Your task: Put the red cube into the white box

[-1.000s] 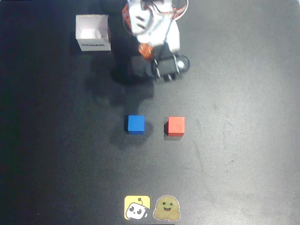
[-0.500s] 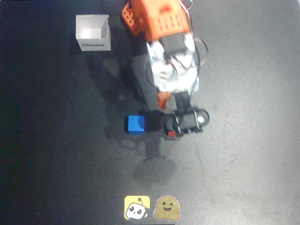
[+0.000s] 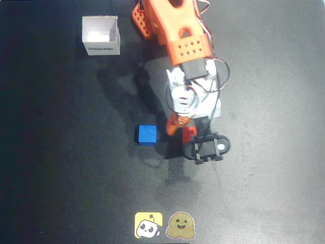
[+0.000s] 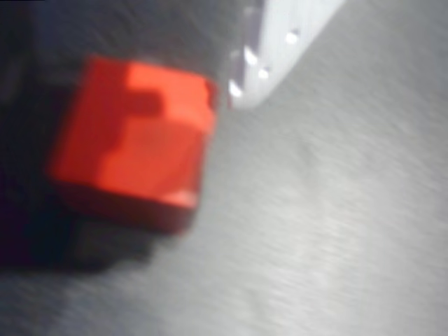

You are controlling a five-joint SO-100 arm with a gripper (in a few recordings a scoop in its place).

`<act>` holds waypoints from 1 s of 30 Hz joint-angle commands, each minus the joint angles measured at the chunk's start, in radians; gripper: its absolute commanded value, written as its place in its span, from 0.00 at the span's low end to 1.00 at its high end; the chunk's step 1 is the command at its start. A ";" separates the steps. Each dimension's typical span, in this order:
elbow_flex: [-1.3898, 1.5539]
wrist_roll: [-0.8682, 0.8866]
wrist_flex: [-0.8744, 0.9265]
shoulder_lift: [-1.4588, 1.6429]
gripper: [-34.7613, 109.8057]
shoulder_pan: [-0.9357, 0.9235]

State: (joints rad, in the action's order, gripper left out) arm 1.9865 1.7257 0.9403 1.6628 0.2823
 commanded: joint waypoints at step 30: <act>0.109 0.064 0.121 0.394 0.24 -0.192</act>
State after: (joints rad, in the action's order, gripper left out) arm 2.1384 1.7763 0.9235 1.8791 0.1411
